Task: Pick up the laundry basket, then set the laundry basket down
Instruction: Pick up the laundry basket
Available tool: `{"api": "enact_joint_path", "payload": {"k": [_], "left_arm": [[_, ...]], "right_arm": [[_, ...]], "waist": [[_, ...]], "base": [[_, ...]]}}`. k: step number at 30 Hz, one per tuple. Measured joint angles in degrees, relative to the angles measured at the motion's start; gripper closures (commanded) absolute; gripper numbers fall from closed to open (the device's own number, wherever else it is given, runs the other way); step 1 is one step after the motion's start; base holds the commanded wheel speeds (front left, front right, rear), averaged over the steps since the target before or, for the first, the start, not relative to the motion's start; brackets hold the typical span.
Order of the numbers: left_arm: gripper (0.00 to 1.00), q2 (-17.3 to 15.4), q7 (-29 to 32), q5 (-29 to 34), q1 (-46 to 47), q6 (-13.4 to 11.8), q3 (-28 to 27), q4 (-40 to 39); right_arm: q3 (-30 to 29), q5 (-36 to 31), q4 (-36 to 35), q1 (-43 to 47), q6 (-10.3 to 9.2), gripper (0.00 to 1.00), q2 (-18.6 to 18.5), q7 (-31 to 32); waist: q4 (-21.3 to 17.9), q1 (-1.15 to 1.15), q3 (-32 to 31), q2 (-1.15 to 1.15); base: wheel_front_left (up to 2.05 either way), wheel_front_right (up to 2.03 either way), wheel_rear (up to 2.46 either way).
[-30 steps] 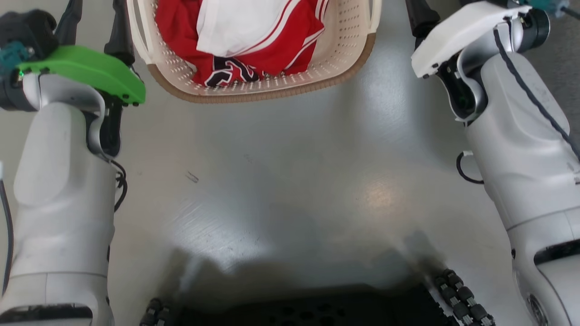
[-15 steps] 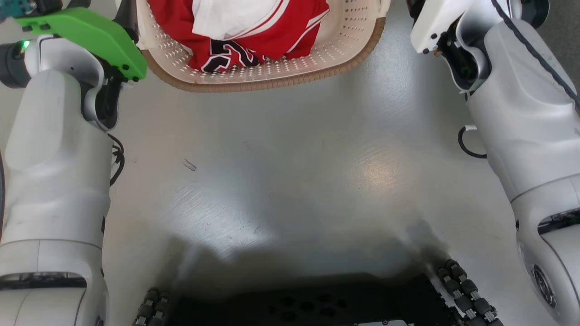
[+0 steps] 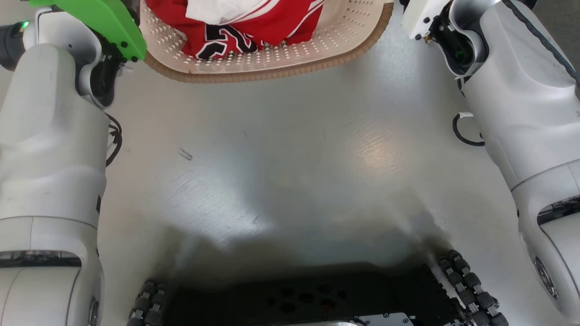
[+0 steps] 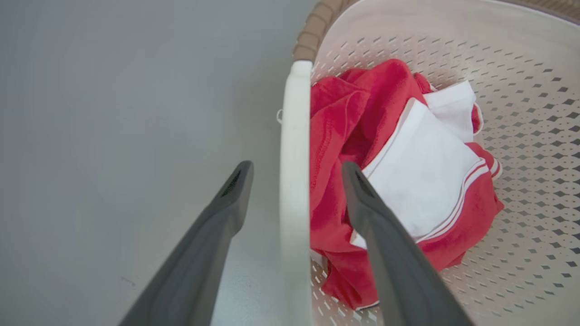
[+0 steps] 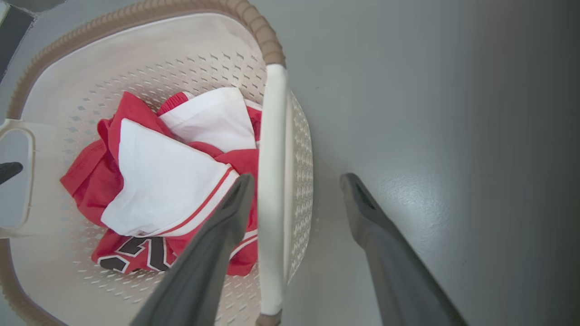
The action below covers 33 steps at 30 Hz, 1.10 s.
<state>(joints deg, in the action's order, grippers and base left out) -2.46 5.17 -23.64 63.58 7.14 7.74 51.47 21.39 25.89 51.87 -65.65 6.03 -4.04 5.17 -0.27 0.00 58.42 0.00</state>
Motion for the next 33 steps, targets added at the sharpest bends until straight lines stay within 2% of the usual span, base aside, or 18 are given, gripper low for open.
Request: {"api": "enact_joint_path", "payload": {"k": [12, 15, 17, 18, 19, 20, 21, 22, 23, 24, 27, 33], "left_arm": [[0.00, 0.1, 1.7, -1.5, 1.5, 0.0, 1.9, 3.6], [0.05, 0.2, 1.7, -1.8, 2.1, 0.0, 2.2, 4.0], [0.14, 0.2, 1.7, -2.3, 2.4, 0.0, 2.4, 4.3], [0.25, 0.2, 1.7, -2.5, 2.5, 0.0, 2.5, 4.4], [0.44, 0.2, 1.7, -2.7, 2.6, 0.0, 2.7, 4.6], [0.44, 0.2, 1.7, -2.9, 2.7, 0.0, 2.8, 4.8], [0.62, 0.2, 1.7, -2.9, 2.8, 0.0, 3.0, 5.0], [0.73, 0.2, 1.7, -2.9, 2.8, 0.0, 3.1, 5.2], [1.00, 0.2, 1.7, -3.0, 2.9, 0.0, 3.2, 5.3], [1.00, 0.2, 1.7, -3.2, 3.0, 0.0, 3.3, 5.5], [1.00, 0.8, 1.6, -3.8, 3.3, 0.4, 3.6, 5.7], [1.00, 0.6, 0.9, -4.4, 3.8, 0.4, 4.3, 6.5]], "right_arm": [[3.4, 3.5, 2.3, -1.3, 0.00, 0.00, 0.0, 0.4], [4.1, 4.7, 2.5, -2.0, -0.04, 0.00, 0.0, 0.4], [4.6, 5.2, 2.7, -2.3, -0.05, 0.00, 0.0, 0.4], [4.9, 5.5, 2.8, -2.4, -0.07, 0.00, 0.0, 0.3], [5.1, 5.7, 3.0, -2.5, -0.07, 0.04, 0.0, 0.3], [5.3, 6.0, 3.1, -2.6, -0.07, 0.04, 0.0, 0.3], [5.5, 6.2, 3.3, -2.6, -0.08, 0.18, 0.0, 0.3], [5.8, 6.5, 3.4, -2.6, -0.09, 0.53, 0.0, 0.3], [6.0, 6.5, 3.6, -2.6, -0.11, 0.75, 0.0, 0.3], [6.3, 6.7, 3.7, -2.6, -0.12, 1.00, 0.0, 0.2], [7.0, 7.4, 4.1, -3.0, -0.99, 1.00, 0.1, -0.1], [8.4, 9.0, 4.8, -3.2, -1.44, 1.00, 0.1, -0.9]], "waist": [[0.5, 0.00, 1.9, 0.00], [0.6, 0.00, 2.0, 0.00], [0.6, 0.00, 2.1, 0.00], [0.6, 0.00, 2.1, 0.00], [0.7, 0.00, 2.1, 0.00], [0.7, 0.00, 2.2, 0.00], [0.7, 0.00, 2.2, 0.00], [0.7, 0.00, 2.2, 0.00], [0.7, 0.00, 2.2, 0.00], [0.7, 0.00, 2.2, 0.00], [0.7, 0.00, 2.3, 0.00], [0.5, 0.00, 2.1, 0.00]], "base": [[0.00, 0.00, 0.00], [0.00, 0.00, 0.00], [0.00, 0.00, 0.00], [0.00, 0.00, 0.00], [0.00, 0.00, 0.00], [0.00, 0.00, 0.00], [0.00, 0.00, 0.00], [0.00, 0.00, 0.00], [0.00, 0.00, 0.00], [0.00, 0.00, 0.00], [0.00, 0.00, 0.00], [0.00, 0.00, 0.00]]}}
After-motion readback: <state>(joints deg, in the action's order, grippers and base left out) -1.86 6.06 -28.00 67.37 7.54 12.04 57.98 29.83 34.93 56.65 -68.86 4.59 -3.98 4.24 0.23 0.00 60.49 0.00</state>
